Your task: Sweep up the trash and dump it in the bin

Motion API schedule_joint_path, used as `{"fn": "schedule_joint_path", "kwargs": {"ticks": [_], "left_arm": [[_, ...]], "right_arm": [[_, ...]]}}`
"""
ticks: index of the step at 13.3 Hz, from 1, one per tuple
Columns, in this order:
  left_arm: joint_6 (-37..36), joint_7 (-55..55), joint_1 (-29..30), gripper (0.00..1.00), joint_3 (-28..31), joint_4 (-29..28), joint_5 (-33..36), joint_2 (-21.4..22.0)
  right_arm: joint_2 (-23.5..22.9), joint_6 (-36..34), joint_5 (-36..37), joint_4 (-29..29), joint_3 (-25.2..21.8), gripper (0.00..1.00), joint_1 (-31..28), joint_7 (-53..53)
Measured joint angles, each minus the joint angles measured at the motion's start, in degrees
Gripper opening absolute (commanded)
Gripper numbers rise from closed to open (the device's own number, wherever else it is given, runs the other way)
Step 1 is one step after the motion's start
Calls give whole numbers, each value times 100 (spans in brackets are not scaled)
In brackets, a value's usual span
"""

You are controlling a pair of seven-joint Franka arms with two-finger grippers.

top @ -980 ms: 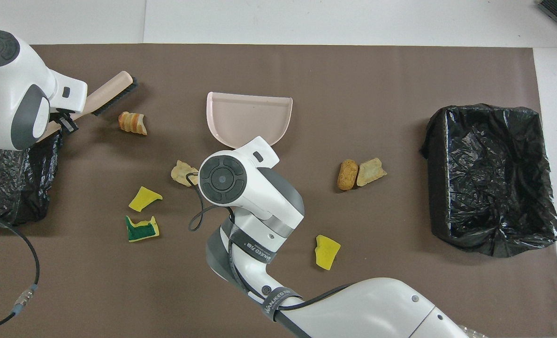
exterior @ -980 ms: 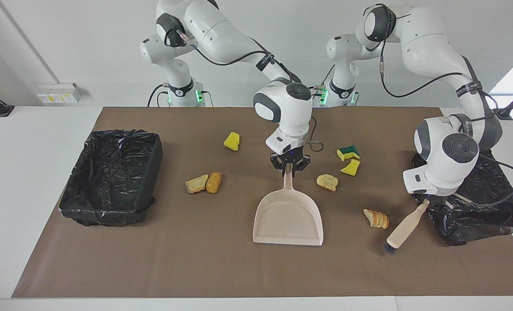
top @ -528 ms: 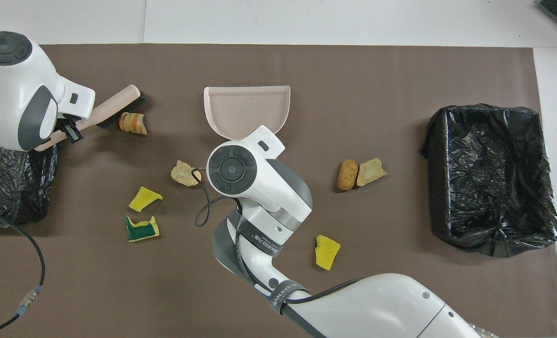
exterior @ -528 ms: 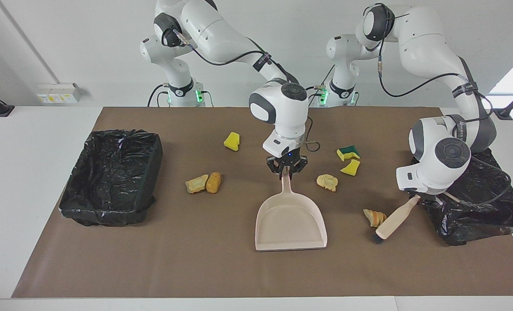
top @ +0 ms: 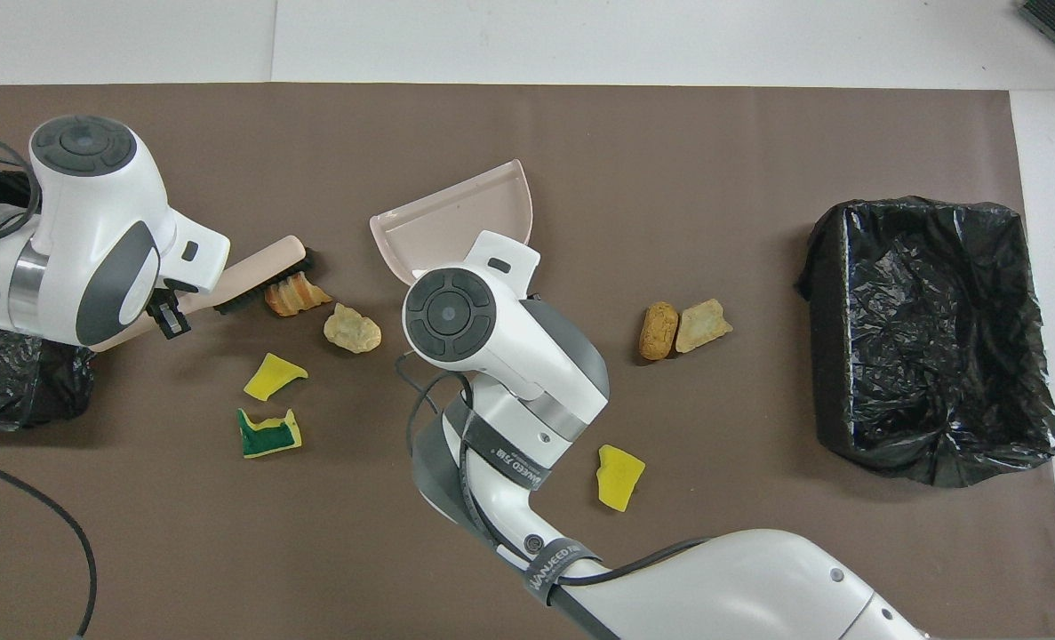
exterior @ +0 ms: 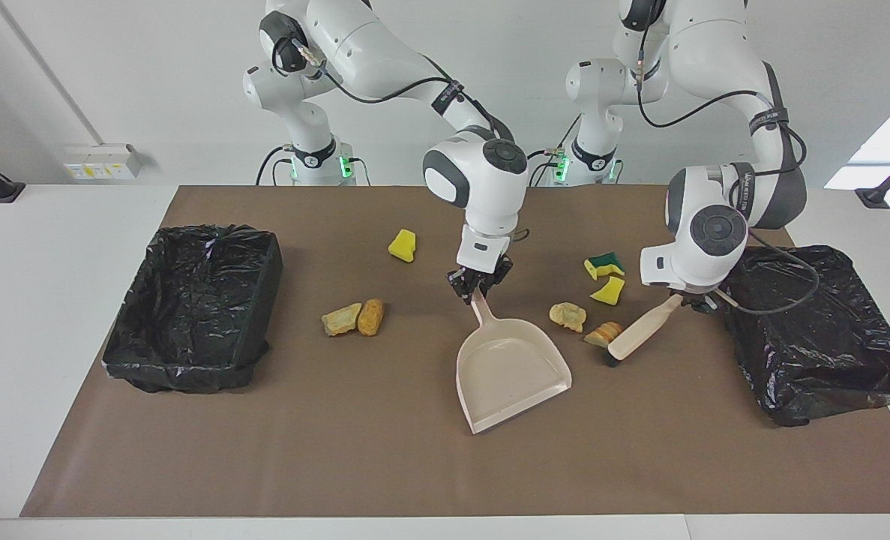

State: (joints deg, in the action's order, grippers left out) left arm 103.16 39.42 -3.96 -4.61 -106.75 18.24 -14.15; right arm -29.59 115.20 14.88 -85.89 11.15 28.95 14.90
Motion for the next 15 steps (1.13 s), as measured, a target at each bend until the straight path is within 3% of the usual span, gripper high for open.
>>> {"fn": "schedule_joint_path", "kwargs": {"ticks": [5,8,12,15], "left_arm": [[-505,-1222,-54,0,-43,-353,-491,715],[-846,-2620,-52,0,-20,-564,-700,1262],[-860,-5098,-41,0,7,-1639,-966,1964],[-713,-6697,10,0,34,-2254,-1447,2247]], "right_arm": [[282,-29,-46,-283,9,0,-562,-2904],[556,-46,-439,-592,8,0,-917,-5064],[662,-24,-801,-894,11,0,-1124,-6872],[736,-16,-985,-1054,35,0,-1126,-7501]]}}
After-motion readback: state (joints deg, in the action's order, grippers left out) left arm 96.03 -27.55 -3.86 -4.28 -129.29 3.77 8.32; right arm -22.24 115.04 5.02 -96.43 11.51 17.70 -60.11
